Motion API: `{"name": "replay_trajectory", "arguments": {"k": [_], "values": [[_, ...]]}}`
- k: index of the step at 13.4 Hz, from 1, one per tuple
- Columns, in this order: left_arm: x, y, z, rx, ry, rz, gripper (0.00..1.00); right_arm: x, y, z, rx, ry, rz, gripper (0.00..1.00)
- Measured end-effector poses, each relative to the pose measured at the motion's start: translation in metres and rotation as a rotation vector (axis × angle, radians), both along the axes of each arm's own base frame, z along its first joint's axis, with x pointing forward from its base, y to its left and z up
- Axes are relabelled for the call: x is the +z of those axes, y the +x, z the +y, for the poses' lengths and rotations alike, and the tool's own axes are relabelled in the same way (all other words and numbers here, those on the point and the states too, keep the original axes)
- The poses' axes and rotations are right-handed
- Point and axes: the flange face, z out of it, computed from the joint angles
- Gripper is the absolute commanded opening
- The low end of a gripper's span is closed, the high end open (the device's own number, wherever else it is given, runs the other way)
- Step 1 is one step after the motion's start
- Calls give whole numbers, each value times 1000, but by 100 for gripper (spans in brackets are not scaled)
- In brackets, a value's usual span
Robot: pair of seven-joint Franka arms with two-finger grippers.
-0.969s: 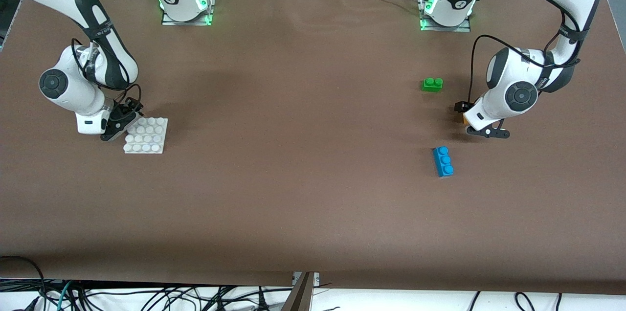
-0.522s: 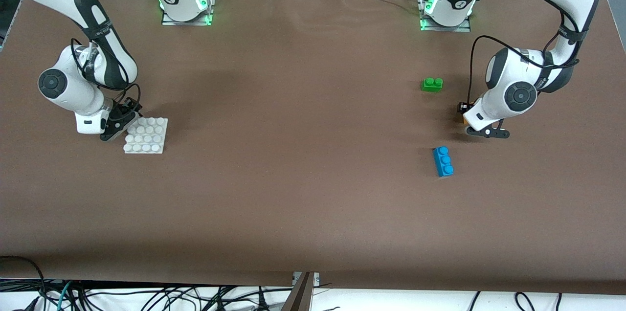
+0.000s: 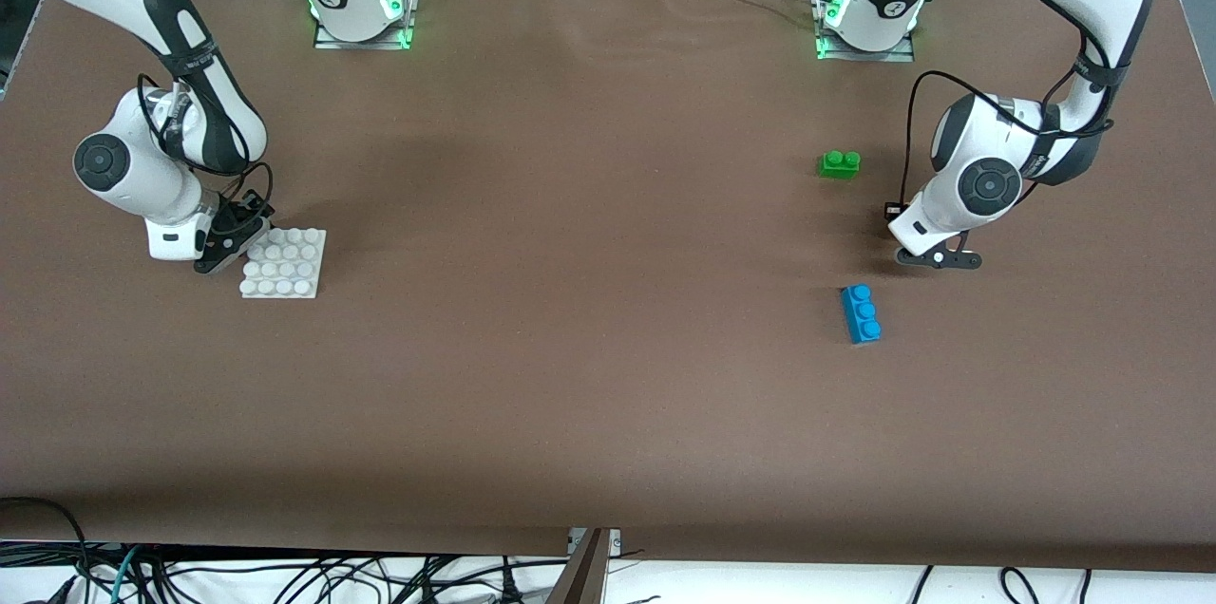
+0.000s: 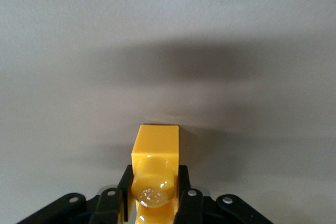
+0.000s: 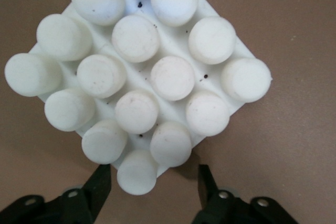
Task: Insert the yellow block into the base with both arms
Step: 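Lower and close the left gripper on the yellow block while the right grips the plate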
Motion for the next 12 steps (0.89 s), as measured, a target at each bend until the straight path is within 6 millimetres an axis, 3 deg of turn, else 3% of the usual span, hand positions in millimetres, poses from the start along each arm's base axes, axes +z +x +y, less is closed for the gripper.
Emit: {"name": "replay_trajectory", "arguments": {"k": [7,9,12], "values": [[75,60,-22,55,2,-4,0,1,3,10,-14,23,-9,61],[79,63,-22,71,-8,3,0,1,3,10,-15,23,-10,59],[70,61,-22,75,-7,19,0,3,3,9,-17,23,-14,43]]}}
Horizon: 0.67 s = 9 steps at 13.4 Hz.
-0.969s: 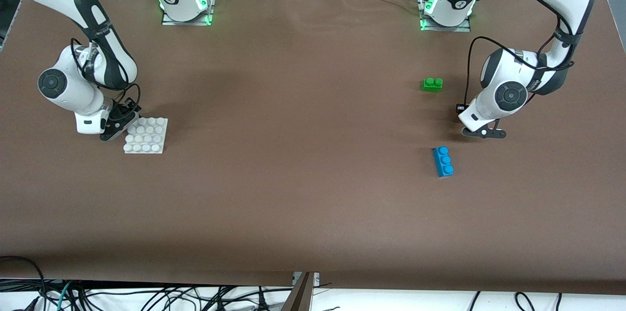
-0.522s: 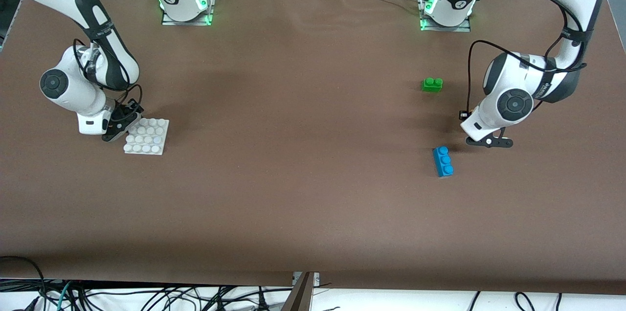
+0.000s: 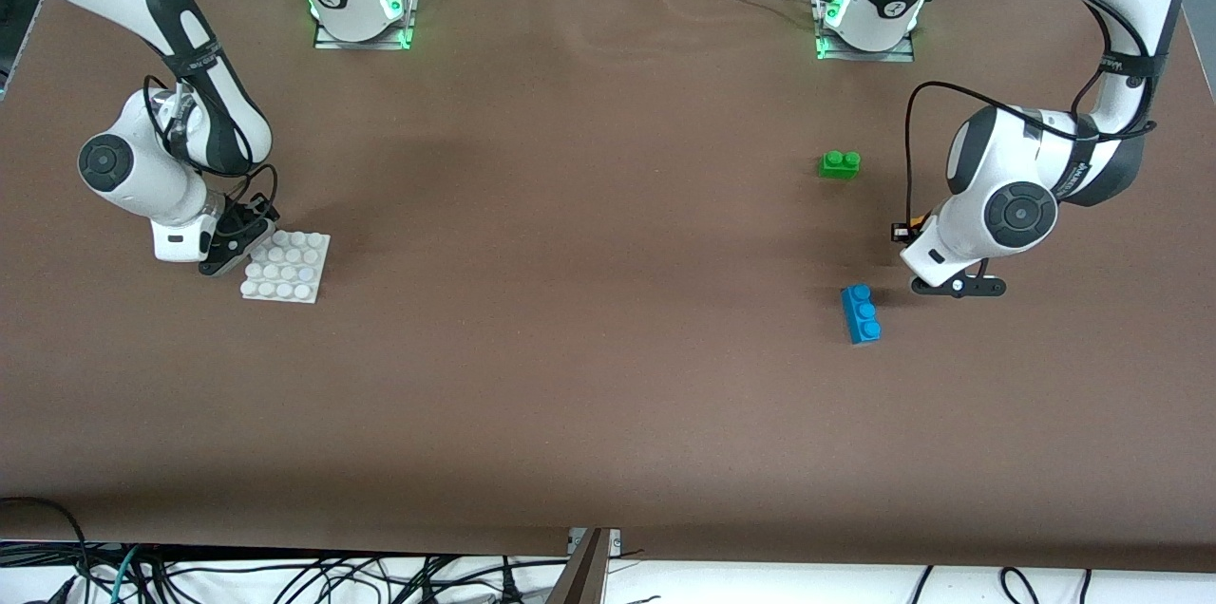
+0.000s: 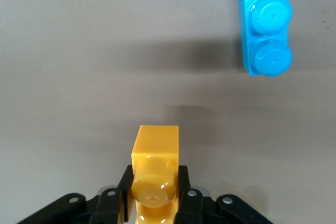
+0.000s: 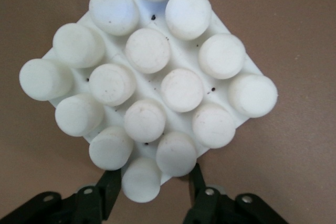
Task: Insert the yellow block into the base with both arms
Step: 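Lower and close the left gripper on the yellow block while the right grips the plate, then lift the yellow block with the left gripper while the right gripper holds the plate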
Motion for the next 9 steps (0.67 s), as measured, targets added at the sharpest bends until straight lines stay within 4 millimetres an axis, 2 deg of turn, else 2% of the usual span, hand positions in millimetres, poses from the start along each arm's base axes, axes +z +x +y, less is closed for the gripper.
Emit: {"name": "replay_trajectory", "arguments": {"k": [1,3,6,7,8,9], "values": [[-2,0,0,1,0,4,0,0,0,0,0,0,0,36],[-7,-1,0,1,0,13,0,3,1,0,-3,1,-7,35],[-19,-3,-6,8,5,31,8,3,1,1,-7,5,-8,35],[-29,-6,-14,19,14,43,8,3,1,1,-9,6,-8,27],[-44,-10,-30,34,41,53,2,3,1,1,-11,6,-8,17],[-59,-15,-50,44,88,52,0,4,1,0,-11,6,-10,10]]}}
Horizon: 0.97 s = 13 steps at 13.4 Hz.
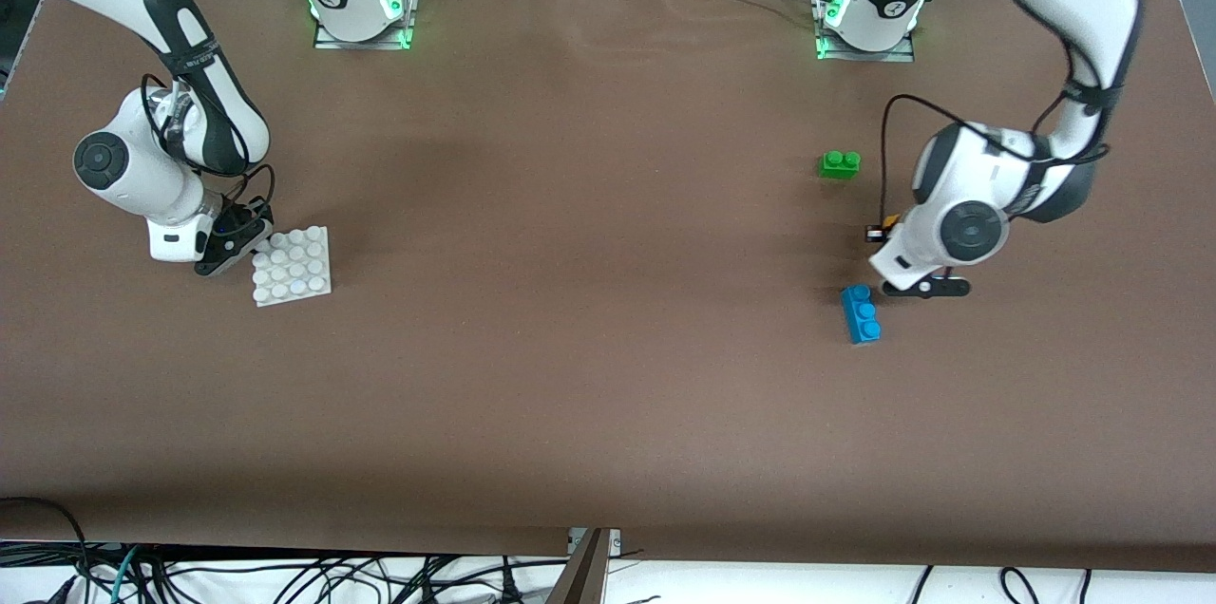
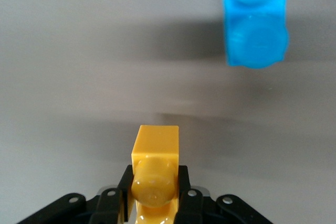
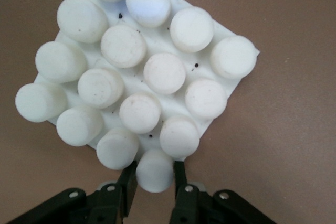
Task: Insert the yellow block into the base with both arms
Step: 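Lift the yellow block with the left gripper while the right gripper holds the plate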
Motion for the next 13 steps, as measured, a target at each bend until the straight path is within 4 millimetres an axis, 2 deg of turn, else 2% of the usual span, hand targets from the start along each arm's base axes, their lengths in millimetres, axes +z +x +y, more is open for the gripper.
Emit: {"name": "replay_trajectory", "arguments": {"k": [2,3,8,13], "values": [[-19,-9,-34,-3,60,-11,0,0,0,0,-1,1,0,7],[-19,-9,-40,-6,64,-15,0,0,0,0,-1,1,0,6],[-1,5,-22,1,52,-45,0,2,1,1,-1,1,-7,1],[20,13,-8,-11,23,-66,0,30,12,14,4,20,-49,1]]}}
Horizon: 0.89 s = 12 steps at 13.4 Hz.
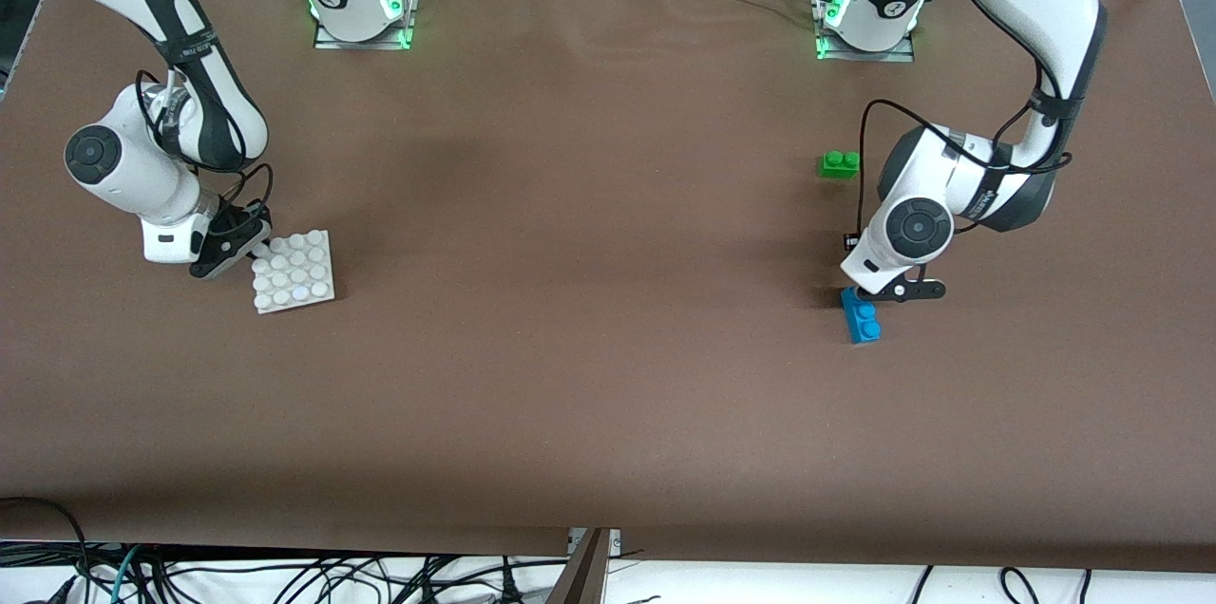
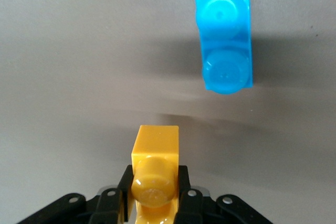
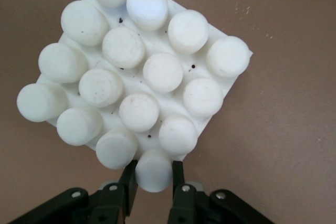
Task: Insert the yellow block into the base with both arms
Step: 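Lift the yellow block with the left gripper while the right gripper holds the plate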
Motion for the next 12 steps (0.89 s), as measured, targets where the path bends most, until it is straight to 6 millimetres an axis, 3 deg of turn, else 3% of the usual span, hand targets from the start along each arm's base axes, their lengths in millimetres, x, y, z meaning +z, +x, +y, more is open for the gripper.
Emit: {"name": "replay_trajectory", "arguments": {"k": [5,7,9,12], "values": [[38,7,18,41,-76,-32,0,17,3,3,-51,18,-23,0],[59,8,17,44,-126,-44,0,29,8,32,-86,37,-24,0],[82,9,22,48,-158,-65,0,45,14,74,-101,60,-20,0],[103,8,25,58,-182,-87,0,58,17,122,-93,82,-8,0]]}}
